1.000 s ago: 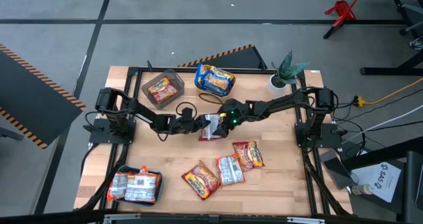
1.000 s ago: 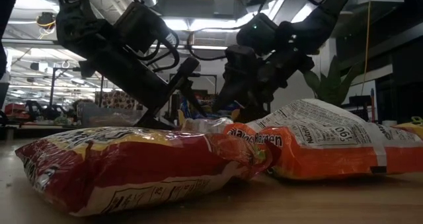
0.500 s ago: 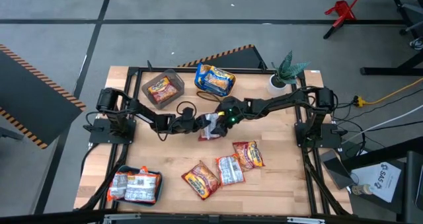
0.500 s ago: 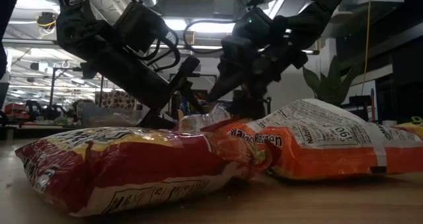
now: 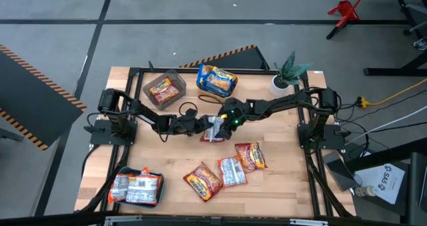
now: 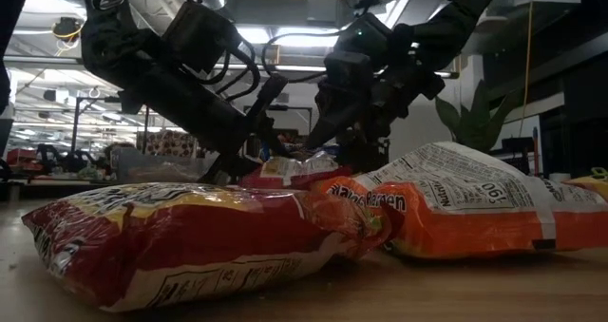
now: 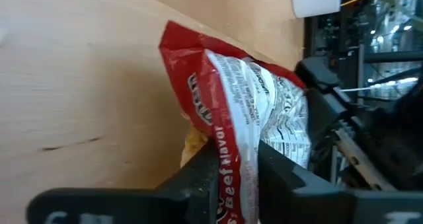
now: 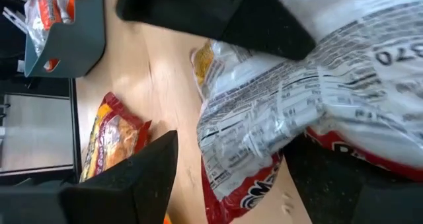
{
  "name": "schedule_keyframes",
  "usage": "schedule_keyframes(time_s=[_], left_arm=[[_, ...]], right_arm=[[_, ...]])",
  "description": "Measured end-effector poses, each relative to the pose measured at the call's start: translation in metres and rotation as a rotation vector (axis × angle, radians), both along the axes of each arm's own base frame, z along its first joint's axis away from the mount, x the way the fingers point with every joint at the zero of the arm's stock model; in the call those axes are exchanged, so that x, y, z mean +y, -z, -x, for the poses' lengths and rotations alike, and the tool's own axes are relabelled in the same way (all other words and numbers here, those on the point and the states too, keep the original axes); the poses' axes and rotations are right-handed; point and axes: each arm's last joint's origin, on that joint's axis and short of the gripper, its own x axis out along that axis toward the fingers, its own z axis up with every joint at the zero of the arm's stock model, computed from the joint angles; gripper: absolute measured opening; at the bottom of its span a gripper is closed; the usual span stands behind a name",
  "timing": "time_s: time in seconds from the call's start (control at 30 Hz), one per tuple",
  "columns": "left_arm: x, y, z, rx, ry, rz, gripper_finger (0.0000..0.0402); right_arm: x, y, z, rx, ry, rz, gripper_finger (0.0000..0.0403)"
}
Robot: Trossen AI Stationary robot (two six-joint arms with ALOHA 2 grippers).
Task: Sort Maruchan noodles
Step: Put the red noodle pack into the gray bin
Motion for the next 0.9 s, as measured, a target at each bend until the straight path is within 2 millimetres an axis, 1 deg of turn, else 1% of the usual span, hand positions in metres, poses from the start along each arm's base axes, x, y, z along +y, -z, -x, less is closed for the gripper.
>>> schedule_keyframes(time_s=[0.1, 0.17, 0.27, 0.37, 0.47, 0.63, 0.9], left_arm=[[0.001, -0.002, -0.001, -0.022, -0.003, 0.027, 0.0049], [0.003, -0.008, 0.000, -0.042, -0.006, 0.058, 0.0041], [0.008, -0.016, 0.001, -0.068, -0.019, 0.057, 0.0030], [0.014, -0.030, 0.002, -0.128, -0.032, 0.056, 0.0016], [0.019, -0.039, 0.004, -0.146, -0.034, 0.035, 0.0003], [0.028, -0.050, 0.007, -0.158, -0.033, -0.006, 0.0000], [0.044, -0.063, 0.017, -0.121, -0.035, -0.051, 0.0000]], right_arm=[[0.001, 0.000, 0.000, 0.000, -0.013, -0.014, 0.0269], [0.001, -0.002, 0.000, -0.005, -0.018, -0.018, 0.0269], [0.000, -0.006, 0.002, -0.005, -0.013, -0.010, 0.0269], [0.000, -0.014, 0.005, -0.016, 0.004, 0.032, 0.0269], [-0.001, -0.024, 0.006, -0.046, 0.009, 0.075, 0.0269], [-0.002, -0.037, 0.010, -0.074, 0.033, 0.102, 0.0269], [-0.007, -0.058, 0.017, -0.113, 0.094, 0.157, 0.0269]])
